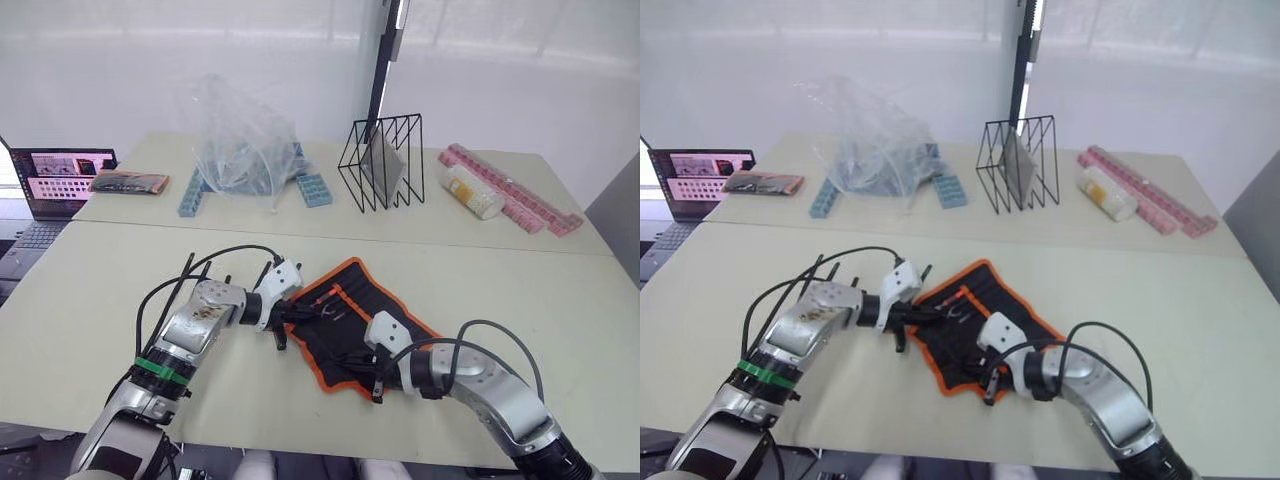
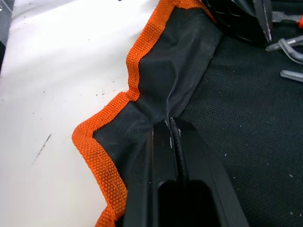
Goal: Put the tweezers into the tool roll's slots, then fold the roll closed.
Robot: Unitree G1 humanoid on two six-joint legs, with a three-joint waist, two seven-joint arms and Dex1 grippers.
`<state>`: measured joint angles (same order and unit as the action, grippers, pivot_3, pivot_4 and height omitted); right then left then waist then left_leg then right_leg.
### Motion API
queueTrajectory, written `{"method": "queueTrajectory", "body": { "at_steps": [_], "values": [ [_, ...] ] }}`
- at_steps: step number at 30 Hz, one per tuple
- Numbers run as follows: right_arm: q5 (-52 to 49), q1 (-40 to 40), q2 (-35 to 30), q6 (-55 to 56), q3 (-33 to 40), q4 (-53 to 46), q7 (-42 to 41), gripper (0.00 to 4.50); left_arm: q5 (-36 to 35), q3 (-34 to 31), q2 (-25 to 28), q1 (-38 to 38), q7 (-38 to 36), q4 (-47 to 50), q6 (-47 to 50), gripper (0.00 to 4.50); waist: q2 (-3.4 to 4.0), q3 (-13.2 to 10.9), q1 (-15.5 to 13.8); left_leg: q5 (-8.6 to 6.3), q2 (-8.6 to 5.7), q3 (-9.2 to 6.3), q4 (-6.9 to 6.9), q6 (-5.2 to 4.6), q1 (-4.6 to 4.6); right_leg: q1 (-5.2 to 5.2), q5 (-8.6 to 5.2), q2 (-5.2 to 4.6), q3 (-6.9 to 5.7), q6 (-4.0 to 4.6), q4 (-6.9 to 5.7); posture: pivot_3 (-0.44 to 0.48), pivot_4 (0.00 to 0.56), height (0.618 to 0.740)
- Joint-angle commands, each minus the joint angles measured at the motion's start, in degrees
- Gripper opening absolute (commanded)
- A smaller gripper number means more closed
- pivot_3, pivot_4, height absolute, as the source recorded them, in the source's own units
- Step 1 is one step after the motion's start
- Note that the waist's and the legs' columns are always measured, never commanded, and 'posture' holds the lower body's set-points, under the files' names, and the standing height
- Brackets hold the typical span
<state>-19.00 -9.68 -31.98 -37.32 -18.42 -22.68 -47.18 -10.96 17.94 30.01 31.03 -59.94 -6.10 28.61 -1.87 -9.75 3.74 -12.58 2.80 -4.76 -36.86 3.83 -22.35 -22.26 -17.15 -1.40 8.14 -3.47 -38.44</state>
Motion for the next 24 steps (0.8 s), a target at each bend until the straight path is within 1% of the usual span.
{"method": "queueTrajectory", "body": {
  "at_steps": [1,5,9,13,15,19,21,24],
  "values": [
    [-1.56,-1.69,1.13,-1.08,1.79,0.00,0.53,0.00,2.23,1.47,1.02,-2.33,0.16,1.28,-1.09,0.03,0.00,0.00,0.11,0.00,0.00,0.00,0.00,0.00,0.01,0.00,0.00,0.00,0.00,0.00,0.00,0.000,0.150,0.720],
    [-1.34,-2.85,3.19,-1.75,1.96,0.54,1.81,0.00,2.06,0.00,-0.20,-3.78,2.50,2.10,-1.54,0.03,0.00,0.00,0.16,0.00,0.01,0.00,0.01,0.00,0.02,0.00,0.00,0.00,0.01,0.00,0.00,0.000,0.150,0.720],
    [-1.36,-2.51,4.08,-2.06,1.52,-0.21,2.22,0.00,3.40,-0.26,-0.45,-5.25,4.20,2.04,-4.15,0.03,0.00,0.00,0.14,0.00,0.01,0.01,0.00,0.00,0.01,0.00,0.00,0.00,0.01,-0.01,0.00,0.000,0.150,0.720],
    [-0.12,-2.16,5.06,-2.40,-0.38,-0.30,3.57,0.00,7.13,-0.88,-0.70,-4.47,7.70,-3.33,-12.88,0.03,0.00,0.00,0.09,0.00,0.01,0.00,0.01,0.00,0.03,0.00,0.01,0.00,0.01,-0.01,0.00,0.000,0.150,0.720],
    [0.12,-1.80,4.13,-2.68,-0.61,-0.46,3.56,0.00,9.52,-1.74,-0.59,-1.35,10.13,-8.34,-19.21,0.03,0.00,0.00,0.05,0.01,0.01,0.00,0.00,0.00,0.03,0.01,0.01,0.00,0.01,-0.01,0.00,0.000,0.150,0.720],
    [0.93,-1.07,2.41,-2.66,-0.88,-0.57,3.65,0.00,11.41,-2.79,-0.56,4.46,11.24,-16.09,-28.43,0.03,0.00,-0.01,0.03,0.02,-0.02,0.01,-0.01,0.01,0.02,0.00,0.04,0.00,0.03,-0.02,0.00,0.000,0.150,0.720],
    [1.29,-0.89,2.36,-2.79,-0.98,-0.29,4.52,0.00,10.36,-3.63,-0.97,5.94,10.44,-17.19,-29.59,0.03,-0.01,-0.02,0.00,0.02,-0.02,0.01,-0.01,0.01,-0.02,-0.03,0.05,0.00,0.02,-0.02,0.04,0.000,0.150,0.720],
    [2.31,-1.03,2.79,-3.22,-1.38,0.74,6.32,0.00,4.25,-5.53,-2.29,5.20,6.17,-12.72,-23.30,0.03,0.00,-0.02,0.27,0.02,0.00,0.01,0.00,0.01,-0.15,-0.13,0.05,0.01,0.02,-0.02,0.09,0.000,0.150,0.720]
  ]
}}
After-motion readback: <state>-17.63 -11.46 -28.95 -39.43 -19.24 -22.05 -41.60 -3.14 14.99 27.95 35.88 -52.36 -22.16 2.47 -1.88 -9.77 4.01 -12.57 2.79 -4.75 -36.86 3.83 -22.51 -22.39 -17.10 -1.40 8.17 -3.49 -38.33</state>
